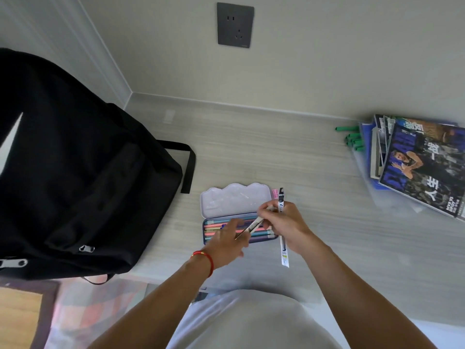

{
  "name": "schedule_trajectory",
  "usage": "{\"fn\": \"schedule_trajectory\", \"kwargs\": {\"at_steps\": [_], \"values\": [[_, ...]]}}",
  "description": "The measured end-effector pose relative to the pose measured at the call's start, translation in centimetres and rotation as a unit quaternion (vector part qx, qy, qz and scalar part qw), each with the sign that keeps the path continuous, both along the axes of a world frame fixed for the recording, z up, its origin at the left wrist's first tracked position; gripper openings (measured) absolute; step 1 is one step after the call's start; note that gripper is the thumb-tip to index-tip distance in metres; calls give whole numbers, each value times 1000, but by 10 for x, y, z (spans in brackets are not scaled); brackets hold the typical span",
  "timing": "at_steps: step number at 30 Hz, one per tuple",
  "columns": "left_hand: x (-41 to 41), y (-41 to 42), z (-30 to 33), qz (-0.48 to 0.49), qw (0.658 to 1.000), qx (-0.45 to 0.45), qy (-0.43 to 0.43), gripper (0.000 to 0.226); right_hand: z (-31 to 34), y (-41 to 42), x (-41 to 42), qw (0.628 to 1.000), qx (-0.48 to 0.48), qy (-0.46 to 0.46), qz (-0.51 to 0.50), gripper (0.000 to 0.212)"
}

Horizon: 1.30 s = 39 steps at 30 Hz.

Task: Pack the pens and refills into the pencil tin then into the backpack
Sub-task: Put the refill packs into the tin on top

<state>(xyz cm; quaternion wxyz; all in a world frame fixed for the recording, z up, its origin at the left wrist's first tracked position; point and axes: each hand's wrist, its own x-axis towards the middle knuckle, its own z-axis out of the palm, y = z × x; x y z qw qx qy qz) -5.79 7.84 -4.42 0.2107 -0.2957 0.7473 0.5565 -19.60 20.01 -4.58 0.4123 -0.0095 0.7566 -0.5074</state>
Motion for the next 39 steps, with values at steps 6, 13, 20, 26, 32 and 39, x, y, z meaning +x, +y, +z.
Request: {"fn": "schedule_trajectory", "kwargs": {"at_steps": [6, 13, 20, 26, 32, 39], "values": [[13, -24, -13, 6, 990, -119, 71, 20, -7, 24, -15, 999, -1, -45, 27, 9], [13, -31, -33, 1, 937, -305, 169, 23, -22, 12, -9, 983, 86, 122, 104, 14], [23, -26, -43, -48, 905, -381, 182, 24, -29, 8, -9, 937, 96, 262, 211, 14], [24, -29, -39, -49, 881, -441, 164, 34, -21, 14, -11, 803, 272, 423, 320, 41], [22, -26, -42, -105, 852, -464, 217, 24, -19, 11, 1, 782, 242, 449, 358, 29], [14, -23, -28, -64, 878, -418, 225, 19, 12, 2, -14, 915, 127, 347, 161, 32]]}}
